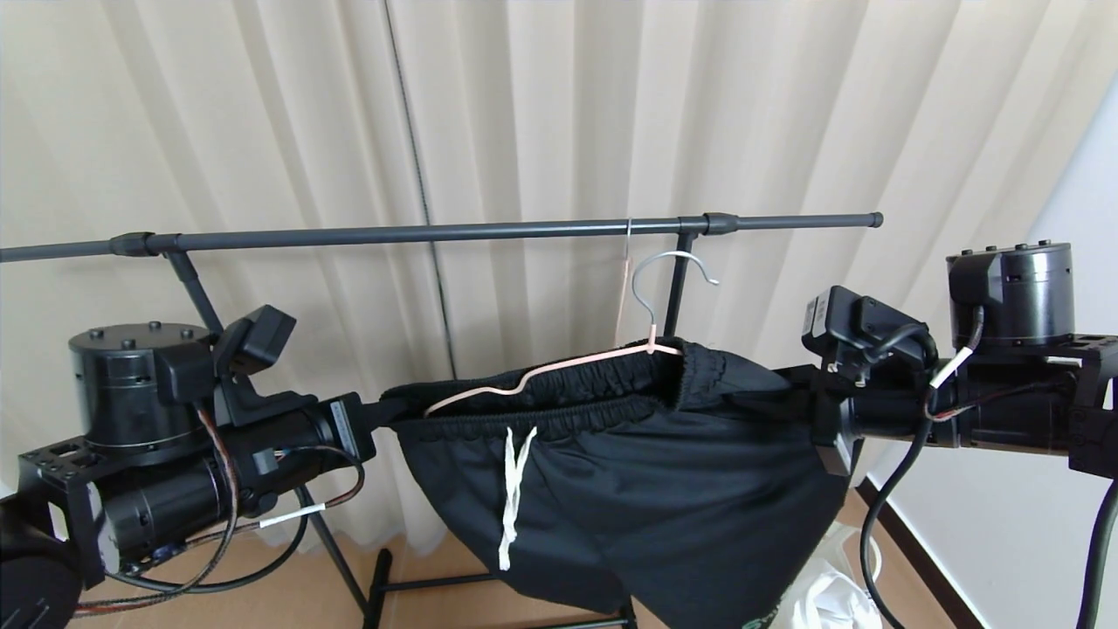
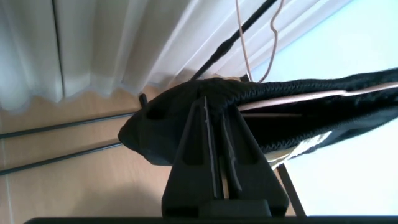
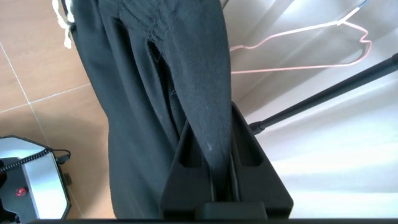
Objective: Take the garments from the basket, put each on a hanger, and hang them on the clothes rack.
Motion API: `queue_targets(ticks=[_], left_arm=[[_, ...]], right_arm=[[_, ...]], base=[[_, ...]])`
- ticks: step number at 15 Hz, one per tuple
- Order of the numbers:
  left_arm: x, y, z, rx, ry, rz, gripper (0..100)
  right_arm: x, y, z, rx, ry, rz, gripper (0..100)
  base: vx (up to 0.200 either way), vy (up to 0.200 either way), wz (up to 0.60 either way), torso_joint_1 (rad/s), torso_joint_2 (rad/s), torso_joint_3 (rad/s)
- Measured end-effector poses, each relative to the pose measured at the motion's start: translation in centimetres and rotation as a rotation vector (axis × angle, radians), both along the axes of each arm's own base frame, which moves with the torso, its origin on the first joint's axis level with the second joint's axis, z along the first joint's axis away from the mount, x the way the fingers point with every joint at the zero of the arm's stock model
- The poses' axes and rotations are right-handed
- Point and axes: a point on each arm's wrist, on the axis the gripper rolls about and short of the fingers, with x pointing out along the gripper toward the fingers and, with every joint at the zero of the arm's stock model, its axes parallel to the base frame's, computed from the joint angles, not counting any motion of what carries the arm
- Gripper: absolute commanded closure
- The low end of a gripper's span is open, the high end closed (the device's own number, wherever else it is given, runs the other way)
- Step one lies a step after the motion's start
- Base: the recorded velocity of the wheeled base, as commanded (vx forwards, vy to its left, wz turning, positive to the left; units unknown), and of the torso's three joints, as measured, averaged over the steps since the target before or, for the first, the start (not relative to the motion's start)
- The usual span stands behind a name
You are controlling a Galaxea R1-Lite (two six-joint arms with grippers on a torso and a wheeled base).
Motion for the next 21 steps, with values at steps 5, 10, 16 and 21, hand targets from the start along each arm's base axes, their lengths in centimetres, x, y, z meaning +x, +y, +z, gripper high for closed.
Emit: queue_targets(ticks=[5, 10, 16, 21], left_arm=[[-0.5, -0.8, 3.6, 0.015, -0.039, -0.047, 100], [-0.4, -1.1, 5.7, 0.037, -0.029, -0.044, 100], [-1.1, -1.4, 6.1, 0.130, 0.116, -0.031, 100], [-1.7, -3.5, 8.6, 0.206, 0.177, -0.063, 100]], right_arm=[[0.2, 0.2, -0.4, -0.005, 0.013, 0.002, 100], [0.6, 0.3, -0.9, -0.020, 0.025, -0.016, 100], [1.2, 0.4, -1.0, -0.052, 0.013, -0.073, 100], [1.3, 1.2, -1.7, -0.068, 0.002, -0.079, 100]], base=[[0.000, 0.000, 0.00, 0.000, 0.00, 0.000], [0.000, 0.000, 0.00, 0.000, 0.00, 0.000], [0.000, 0.000, 0.00, 0.000, 0.00, 0.000], [0.000, 0.000, 0.00, 0.000, 0.00, 0.000]])
